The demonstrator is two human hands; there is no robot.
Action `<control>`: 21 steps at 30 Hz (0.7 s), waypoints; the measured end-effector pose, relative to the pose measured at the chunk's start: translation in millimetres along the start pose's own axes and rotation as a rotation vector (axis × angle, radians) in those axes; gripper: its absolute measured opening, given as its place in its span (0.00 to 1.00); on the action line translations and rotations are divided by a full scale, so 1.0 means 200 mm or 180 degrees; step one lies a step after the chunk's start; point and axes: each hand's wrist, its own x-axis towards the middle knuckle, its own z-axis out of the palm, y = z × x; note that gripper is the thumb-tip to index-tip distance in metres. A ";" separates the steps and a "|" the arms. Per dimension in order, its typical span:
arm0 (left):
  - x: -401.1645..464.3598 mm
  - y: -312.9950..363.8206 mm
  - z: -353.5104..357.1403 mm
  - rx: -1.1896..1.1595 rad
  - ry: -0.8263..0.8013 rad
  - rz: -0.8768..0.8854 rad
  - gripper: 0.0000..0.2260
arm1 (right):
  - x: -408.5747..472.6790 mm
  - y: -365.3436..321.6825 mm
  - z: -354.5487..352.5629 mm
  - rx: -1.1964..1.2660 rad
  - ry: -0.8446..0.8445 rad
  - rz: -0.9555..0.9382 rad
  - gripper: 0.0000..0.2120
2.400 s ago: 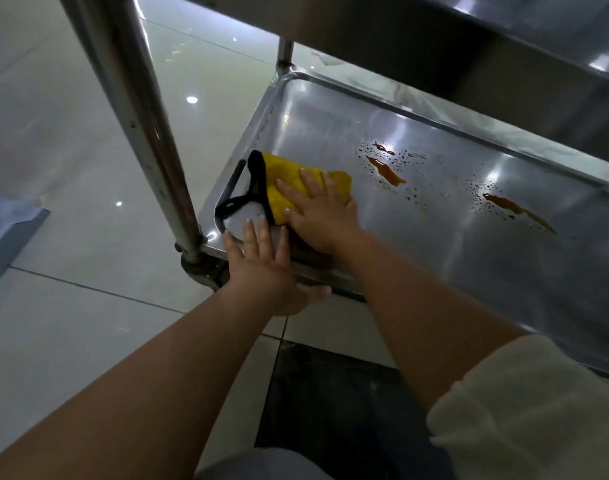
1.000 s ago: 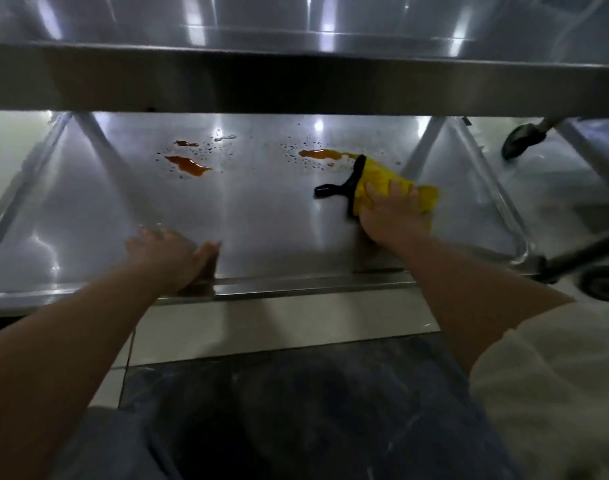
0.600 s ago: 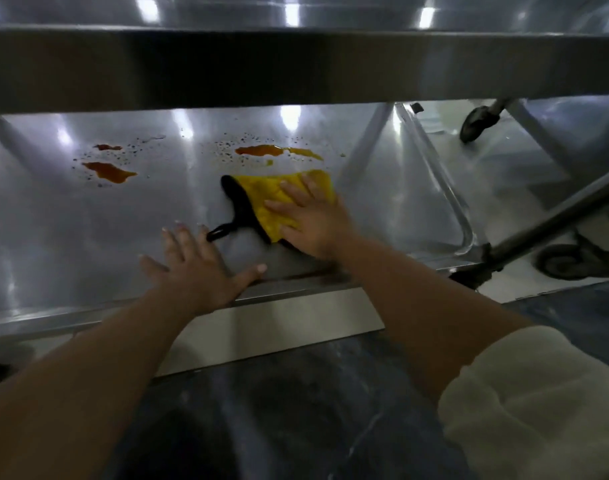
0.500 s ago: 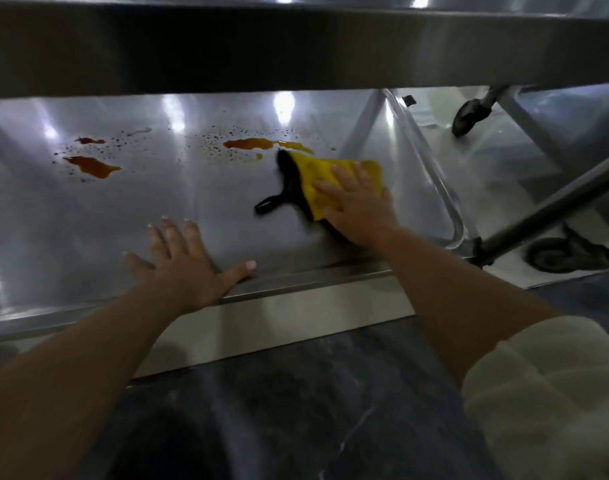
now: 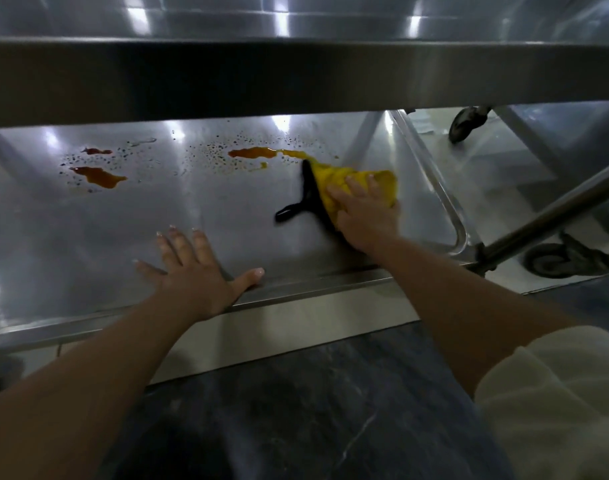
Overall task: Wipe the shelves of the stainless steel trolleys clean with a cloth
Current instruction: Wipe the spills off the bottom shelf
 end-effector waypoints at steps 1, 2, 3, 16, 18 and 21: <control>-0.01 0.00 -0.01 0.0015 -0.0007 -0.0001 0.63 | 0.00 -0.11 0.02 -0.0033 -0.0068 -0.0259 0.24; -0.01 0.01 -0.01 0.0027 -0.0005 -0.0013 0.63 | -0.01 -0.23 0.05 -0.0056 -0.0138 -0.0526 0.23; -0.02 0.01 -0.02 0.0042 0.0006 -0.0028 0.64 | -0.02 -0.34 0.08 -0.0075 -0.0189 -0.0790 0.23; -0.01 -0.84 -0.12 0.0194 0.0439 0.0267 0.50 | -0.05 -0.43 0.13 -0.0146 0.0219 0.0126 0.32; 0.00 -1.05 -0.13 0.0177 0.0494 -0.0135 0.54 | -0.05 -0.55 0.13 -0.0135 0.0282 0.0467 0.31; -0.01 -1.27 -0.11 0.0038 0.0375 -0.0737 0.62 | -0.03 -0.80 0.13 0.0089 0.0139 0.0922 0.29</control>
